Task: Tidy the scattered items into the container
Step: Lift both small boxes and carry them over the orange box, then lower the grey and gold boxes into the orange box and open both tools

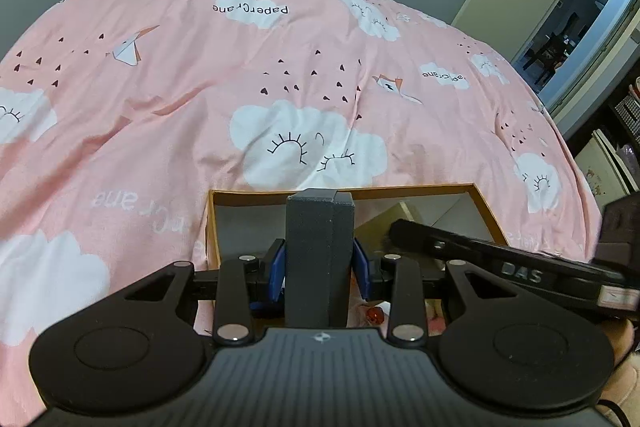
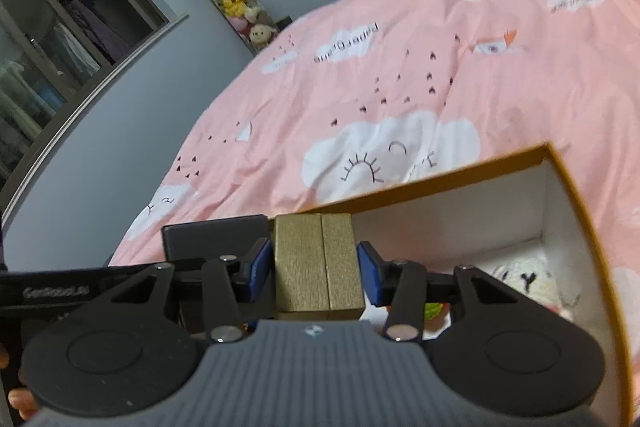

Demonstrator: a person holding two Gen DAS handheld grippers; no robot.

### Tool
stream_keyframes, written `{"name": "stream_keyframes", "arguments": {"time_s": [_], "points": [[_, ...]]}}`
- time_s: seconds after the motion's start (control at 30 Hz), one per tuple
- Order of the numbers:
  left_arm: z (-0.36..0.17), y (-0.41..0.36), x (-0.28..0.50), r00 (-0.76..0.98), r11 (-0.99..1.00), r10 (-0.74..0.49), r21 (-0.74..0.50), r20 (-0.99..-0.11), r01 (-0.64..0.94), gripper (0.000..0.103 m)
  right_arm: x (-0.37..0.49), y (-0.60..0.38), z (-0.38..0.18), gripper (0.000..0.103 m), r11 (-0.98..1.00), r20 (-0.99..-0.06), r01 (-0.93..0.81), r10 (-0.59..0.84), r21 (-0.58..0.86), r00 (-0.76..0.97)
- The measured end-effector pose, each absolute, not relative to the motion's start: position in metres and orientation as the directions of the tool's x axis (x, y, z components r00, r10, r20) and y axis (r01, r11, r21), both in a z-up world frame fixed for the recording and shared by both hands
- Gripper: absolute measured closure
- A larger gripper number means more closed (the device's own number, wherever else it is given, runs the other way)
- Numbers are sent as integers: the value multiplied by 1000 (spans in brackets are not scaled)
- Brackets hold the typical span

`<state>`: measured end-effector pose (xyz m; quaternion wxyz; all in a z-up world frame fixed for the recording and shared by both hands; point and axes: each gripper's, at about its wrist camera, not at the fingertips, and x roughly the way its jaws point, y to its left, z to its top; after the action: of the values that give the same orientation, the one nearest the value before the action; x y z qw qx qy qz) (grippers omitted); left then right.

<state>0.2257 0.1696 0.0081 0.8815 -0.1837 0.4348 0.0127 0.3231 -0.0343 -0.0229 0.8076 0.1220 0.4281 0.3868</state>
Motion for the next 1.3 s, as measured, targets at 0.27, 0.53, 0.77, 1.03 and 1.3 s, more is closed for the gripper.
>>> {"name": "stream_keyframes", "arguments": {"time_s": [0.27, 0.53, 0.77, 1.03, 1.3], "points": [[6, 172, 231, 625, 928, -158, -331, -765, -171, 63, 344, -21, -50, 54, 701, -665, -459, 696, 546, 272], [-3, 161, 245, 617, 919, -205, -366, -760, -146, 63, 347, -25, -53, 54, 786, -723, -471, 586, 399, 366], [-18, 137, 261, 581, 919, -238, -374, -778, -124, 64, 349, -29, -54, 54, 811, -744, -485, 538, 329, 396], [-24, 132, 265, 526, 918, -239, -367, -816, -152, 64, 344, -30, -50, 54, 802, -755, -519, 529, 296, 387], [-47, 115, 258, 567, 949, -168, -288, -806, -129, 65, 351, -40, -57, 55, 811, -761, -453, 545, 370, 353]]}}
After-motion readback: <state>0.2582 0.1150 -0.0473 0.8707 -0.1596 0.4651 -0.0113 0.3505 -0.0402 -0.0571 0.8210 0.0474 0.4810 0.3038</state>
